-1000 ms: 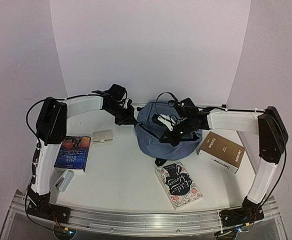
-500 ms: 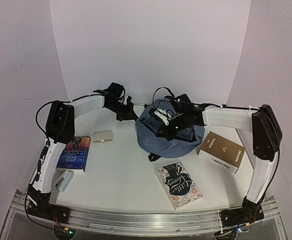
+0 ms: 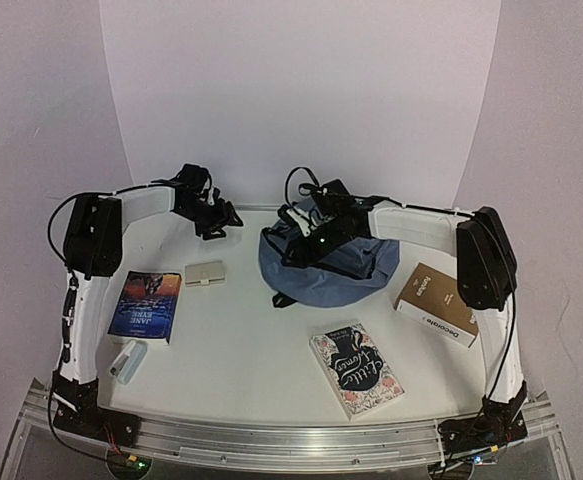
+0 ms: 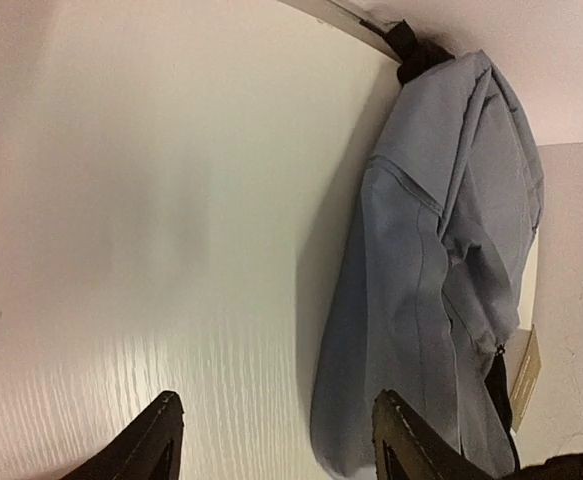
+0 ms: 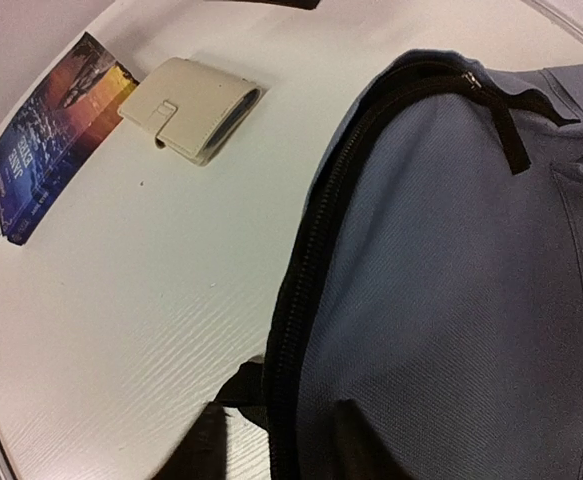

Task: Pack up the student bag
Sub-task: Unzip the student bag at the center of the board.

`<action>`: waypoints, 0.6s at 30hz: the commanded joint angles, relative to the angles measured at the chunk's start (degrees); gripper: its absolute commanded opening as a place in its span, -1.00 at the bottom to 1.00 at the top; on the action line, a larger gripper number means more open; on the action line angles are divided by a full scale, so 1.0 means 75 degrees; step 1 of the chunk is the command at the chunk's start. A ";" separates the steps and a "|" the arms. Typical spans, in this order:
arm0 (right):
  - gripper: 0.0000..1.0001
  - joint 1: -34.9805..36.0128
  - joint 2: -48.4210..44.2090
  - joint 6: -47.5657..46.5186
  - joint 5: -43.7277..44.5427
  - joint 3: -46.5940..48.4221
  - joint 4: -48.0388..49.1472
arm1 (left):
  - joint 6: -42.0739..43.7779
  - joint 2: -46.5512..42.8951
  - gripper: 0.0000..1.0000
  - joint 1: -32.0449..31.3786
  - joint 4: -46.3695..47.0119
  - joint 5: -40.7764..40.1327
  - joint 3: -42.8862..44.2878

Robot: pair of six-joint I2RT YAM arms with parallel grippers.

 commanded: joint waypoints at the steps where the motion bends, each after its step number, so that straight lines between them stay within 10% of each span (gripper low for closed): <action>1: 0.17 -0.0038 -0.0742 0.0019 0.0217 -0.0349 -0.0189 | 0.0121 -0.1812 0.39 -0.0225 0.0777 0.0189 -0.1425; 10: 0.53 -0.0207 -0.1763 -0.1020 0.0884 -0.1998 -0.0652 | -0.0162 -0.3207 0.60 -0.1199 0.2016 0.0311 -0.4057; 18: -0.08 -0.0191 -0.1245 -0.0848 -0.0124 -0.2343 -0.0682 | -0.0888 -0.2387 0.27 -0.1548 0.3217 0.0802 -0.4589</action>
